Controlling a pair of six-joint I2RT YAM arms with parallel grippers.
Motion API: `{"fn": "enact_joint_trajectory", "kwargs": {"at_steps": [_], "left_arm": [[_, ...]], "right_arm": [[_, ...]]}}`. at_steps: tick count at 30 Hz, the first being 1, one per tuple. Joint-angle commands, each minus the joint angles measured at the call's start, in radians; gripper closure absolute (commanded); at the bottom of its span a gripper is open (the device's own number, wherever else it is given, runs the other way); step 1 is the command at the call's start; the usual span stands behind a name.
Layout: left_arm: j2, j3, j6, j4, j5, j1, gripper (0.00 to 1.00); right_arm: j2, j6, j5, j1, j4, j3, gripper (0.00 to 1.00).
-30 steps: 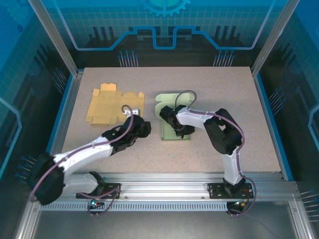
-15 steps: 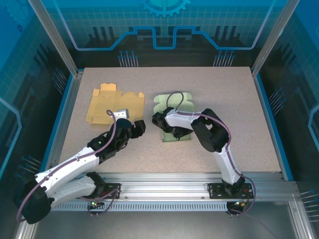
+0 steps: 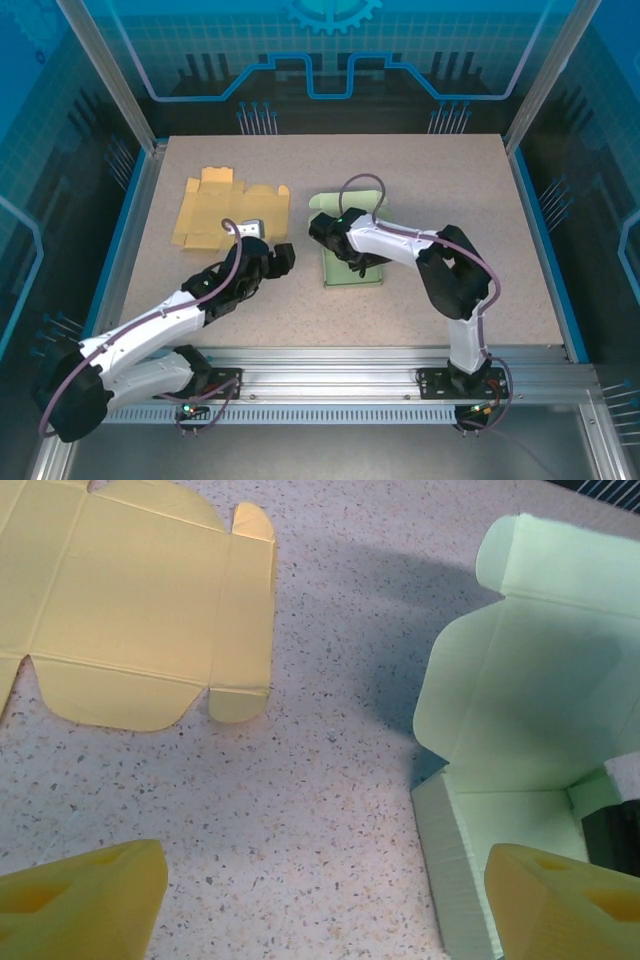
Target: Fold the paper box
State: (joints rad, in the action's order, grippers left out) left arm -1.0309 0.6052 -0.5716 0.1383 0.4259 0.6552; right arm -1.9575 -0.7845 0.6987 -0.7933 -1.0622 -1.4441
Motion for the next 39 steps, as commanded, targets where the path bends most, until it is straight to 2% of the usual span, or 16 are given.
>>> {"fn": "enact_joint_trajectory", "kwargs": {"at_steps": [1, 4, 8, 12, 15, 20, 23, 29, 35, 39], "left_arm": [[-0.029, 0.039, 0.126, -0.048, -0.042, -0.013, 0.16], [-0.07, 0.065, 0.239, -0.078, -0.129, -0.041, 0.17], [-0.15, 0.115, 0.331, -0.107, -0.279, -0.126, 0.2], [-0.249, 0.168, 0.367, -0.163, -0.468, -0.22, 0.26], [-0.317, 0.21, 0.414, -0.199, -0.554, -0.238, 0.26], [-0.44, 0.307, 0.489, -0.18, -0.587, -0.24, 0.26], [-0.53, 0.38, 0.522, -0.147, -0.596, -0.244, 0.29], [-0.643, 0.462, 0.539, -0.13, -0.594, -0.244, 0.32], [-0.67, 0.473, 0.551, -0.124, -0.569, -0.246, 0.32], [-0.695, 0.489, 0.552, -0.12, -0.588, -0.247, 0.36]], "right_arm": [[0.076, 0.032, -0.03, -0.016, 0.017, 0.018, 0.25], [0.166, 0.068, -0.034, -0.015, 0.042, 0.039, 0.18], [0.315, 0.143, -0.072, 0.015, 0.137, 0.103, 0.06], [0.44, 0.249, -0.235, 0.133, 0.266, 0.171, 0.0], [0.503, 0.326, -0.404, 0.243, 0.378, 0.229, 0.0], [0.508, 0.392, -0.702, 0.434, 0.525, 0.282, 0.01], [0.474, 0.427, -0.81, 0.489, 0.581, 0.285, 0.05], [0.385, 0.478, -0.892, 0.531, 0.616, 0.247, 0.12], [0.291, 0.494, -0.901, 0.559, 0.617, 0.201, 0.13], [0.23, 0.5, -0.958, 0.565, 0.644, 0.182, 0.21]]}}
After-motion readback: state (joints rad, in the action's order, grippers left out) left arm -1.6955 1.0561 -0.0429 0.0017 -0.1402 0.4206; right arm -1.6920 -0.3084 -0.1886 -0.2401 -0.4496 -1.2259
